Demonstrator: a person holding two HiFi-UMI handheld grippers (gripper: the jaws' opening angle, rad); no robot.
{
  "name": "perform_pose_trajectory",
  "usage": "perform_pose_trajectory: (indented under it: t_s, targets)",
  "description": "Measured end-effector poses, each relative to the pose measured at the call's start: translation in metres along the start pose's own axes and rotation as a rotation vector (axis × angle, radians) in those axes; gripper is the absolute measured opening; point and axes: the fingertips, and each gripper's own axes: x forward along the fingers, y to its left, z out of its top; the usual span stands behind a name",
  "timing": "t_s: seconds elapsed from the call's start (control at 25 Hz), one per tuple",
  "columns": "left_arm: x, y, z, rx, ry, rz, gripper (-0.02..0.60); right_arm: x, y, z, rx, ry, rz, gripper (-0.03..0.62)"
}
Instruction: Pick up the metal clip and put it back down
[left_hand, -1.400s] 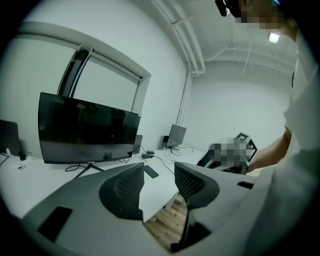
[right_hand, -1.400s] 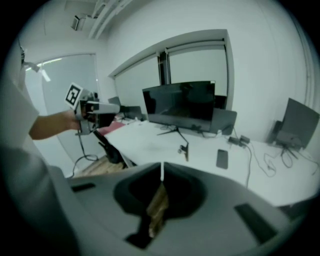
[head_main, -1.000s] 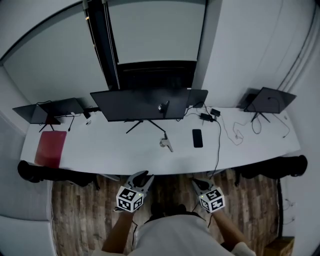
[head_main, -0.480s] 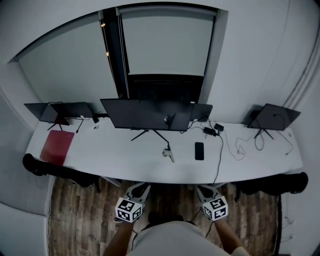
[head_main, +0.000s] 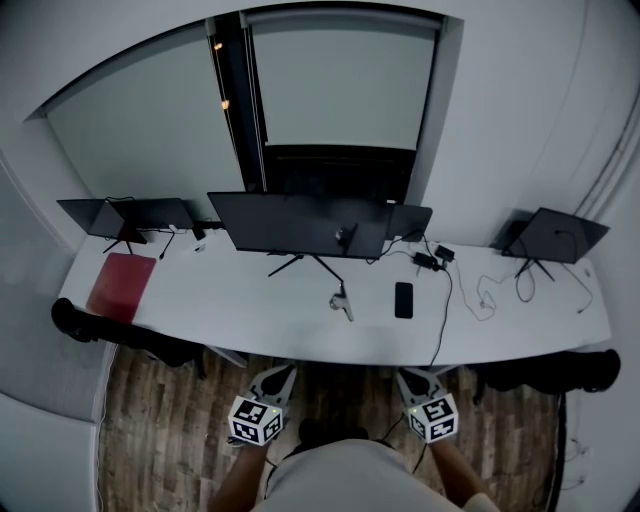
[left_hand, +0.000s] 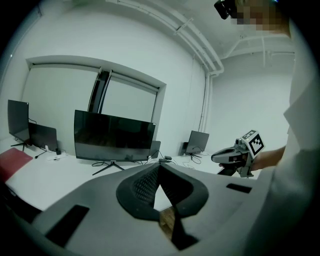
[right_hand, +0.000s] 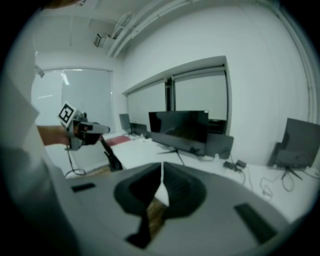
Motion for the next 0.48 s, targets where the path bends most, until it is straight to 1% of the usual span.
perform_pose_trajectory:
  t_s: [0.12,0.24,0.48]
  targets:
    - [0.0006,-0.0017,-0.0011,-0.007,0.001,0.001,0.031,-0.0009,0.0011,0.0019,-0.007,-0.013,0.005,0.032]
    - [0.0024,-0.0032,-0.0015,-0.009,0.003,0.001,0.031,-0.0039,0.0018,0.0076,0.002,-0.003,0.004,0.032]
    - [0.0067,-0.0064,-0.0004,-0.001,0.007,-0.005,0.031,-0.0039,-0.0042,0.0052,0.012,-0.011,-0.001,0.032]
